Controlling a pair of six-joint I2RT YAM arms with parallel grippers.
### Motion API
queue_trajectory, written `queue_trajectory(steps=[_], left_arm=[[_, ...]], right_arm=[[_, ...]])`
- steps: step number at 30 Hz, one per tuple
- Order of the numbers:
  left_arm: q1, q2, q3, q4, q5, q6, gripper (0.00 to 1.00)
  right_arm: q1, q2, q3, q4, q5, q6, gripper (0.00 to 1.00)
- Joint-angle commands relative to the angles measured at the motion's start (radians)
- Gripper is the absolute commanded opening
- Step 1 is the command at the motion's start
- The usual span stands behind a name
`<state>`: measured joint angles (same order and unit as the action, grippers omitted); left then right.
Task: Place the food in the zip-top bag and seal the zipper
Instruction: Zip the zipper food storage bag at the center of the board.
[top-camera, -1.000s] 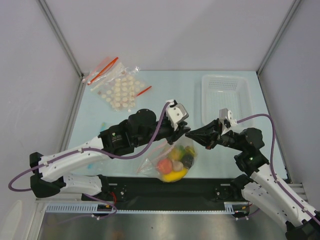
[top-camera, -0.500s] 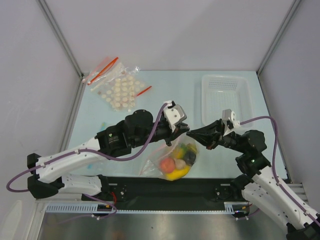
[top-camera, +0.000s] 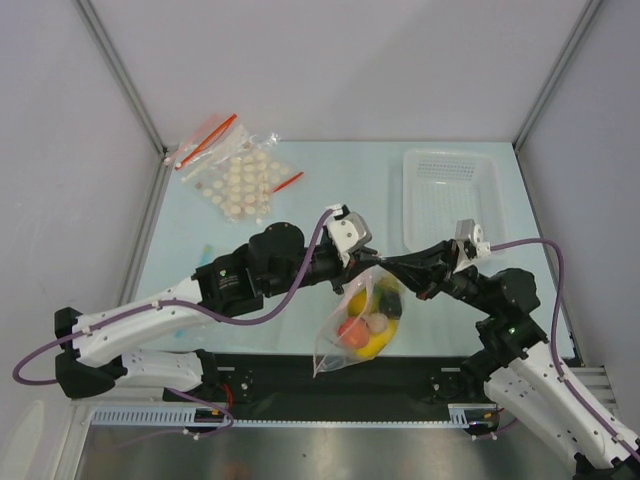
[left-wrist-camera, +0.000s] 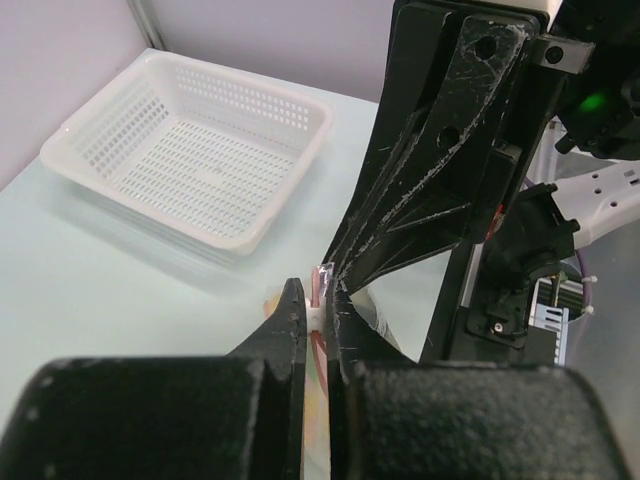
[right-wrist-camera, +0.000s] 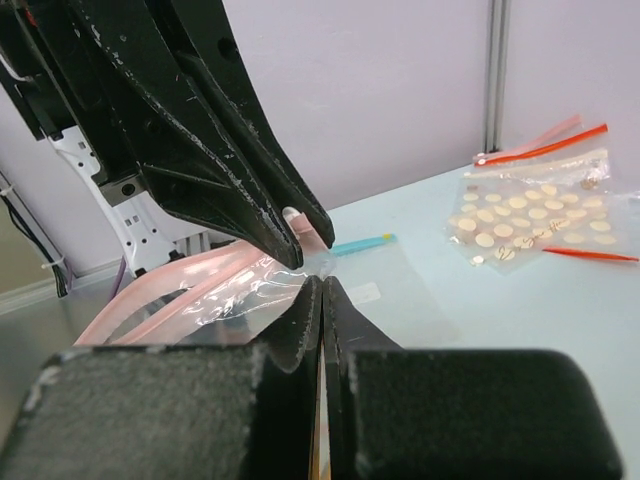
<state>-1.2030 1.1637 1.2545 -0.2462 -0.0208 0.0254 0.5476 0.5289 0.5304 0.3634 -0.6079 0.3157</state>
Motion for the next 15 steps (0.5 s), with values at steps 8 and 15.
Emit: queue_trajectory(steps=[8, 15], left_arm=[[-0.006, -0.061, 0.029, -0.051, 0.094, -0.019, 0.00], [-0.007, -0.079, 0.080, -0.085, 0.212, -0.061, 0.00]], right_arm=[[-0.034, -0.052, -0.009, 0.089, -0.030, -0.084, 0.36], [-0.029, -0.053, -0.007, 0.120, -0.185, -0.107, 0.53]])
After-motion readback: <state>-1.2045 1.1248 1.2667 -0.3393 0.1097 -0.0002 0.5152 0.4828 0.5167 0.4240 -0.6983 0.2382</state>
